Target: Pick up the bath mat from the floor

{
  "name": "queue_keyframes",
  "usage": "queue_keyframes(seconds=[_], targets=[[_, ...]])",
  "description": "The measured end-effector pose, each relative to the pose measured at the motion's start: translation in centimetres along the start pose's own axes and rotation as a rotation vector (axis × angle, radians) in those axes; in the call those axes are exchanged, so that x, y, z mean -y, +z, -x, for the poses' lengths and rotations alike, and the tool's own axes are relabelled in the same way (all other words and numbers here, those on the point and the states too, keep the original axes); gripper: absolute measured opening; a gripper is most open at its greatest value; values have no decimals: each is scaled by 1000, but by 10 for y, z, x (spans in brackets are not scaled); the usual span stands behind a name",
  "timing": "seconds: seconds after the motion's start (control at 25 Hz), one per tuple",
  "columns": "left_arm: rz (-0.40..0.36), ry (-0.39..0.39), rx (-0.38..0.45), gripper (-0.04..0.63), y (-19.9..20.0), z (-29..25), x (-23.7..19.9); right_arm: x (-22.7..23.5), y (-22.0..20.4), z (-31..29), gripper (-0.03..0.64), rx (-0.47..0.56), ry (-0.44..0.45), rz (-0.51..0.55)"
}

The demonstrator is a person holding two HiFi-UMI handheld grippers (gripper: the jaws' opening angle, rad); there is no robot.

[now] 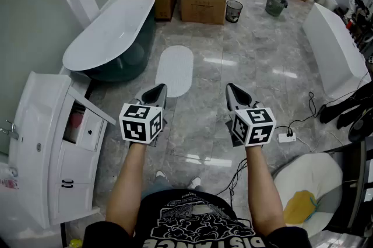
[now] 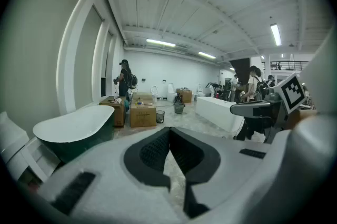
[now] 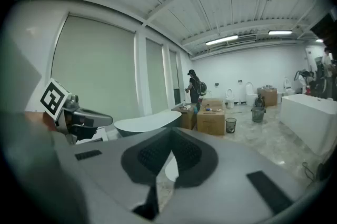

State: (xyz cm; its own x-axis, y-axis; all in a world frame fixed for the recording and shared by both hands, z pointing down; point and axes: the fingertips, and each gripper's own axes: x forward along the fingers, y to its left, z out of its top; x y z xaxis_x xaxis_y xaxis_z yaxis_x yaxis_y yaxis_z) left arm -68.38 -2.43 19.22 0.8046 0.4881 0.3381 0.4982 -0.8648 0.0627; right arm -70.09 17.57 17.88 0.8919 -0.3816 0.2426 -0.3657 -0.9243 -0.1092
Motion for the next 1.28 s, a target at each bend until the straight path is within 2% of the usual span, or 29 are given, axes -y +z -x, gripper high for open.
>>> queue_keyframes(seconds=[0.4,0.6,0.68,0.92,1.28], targets=[[-14,-26,1,9,7,-25,8,20,0,-6,9,9,-23,-5],[3,-4,5,10,10,-42,-13,25,1,-27,34,2,-21,-3],[10,-6,7,42,11,-53,-23,28,1,-41,43,-4,-20,-2],[42,10,24,63,18,-102,-71,38,10,-108,74,-22,-6,17],[66,19,-4,135,46,-184,-180,42,40,-248,120,-49,22,-3]])
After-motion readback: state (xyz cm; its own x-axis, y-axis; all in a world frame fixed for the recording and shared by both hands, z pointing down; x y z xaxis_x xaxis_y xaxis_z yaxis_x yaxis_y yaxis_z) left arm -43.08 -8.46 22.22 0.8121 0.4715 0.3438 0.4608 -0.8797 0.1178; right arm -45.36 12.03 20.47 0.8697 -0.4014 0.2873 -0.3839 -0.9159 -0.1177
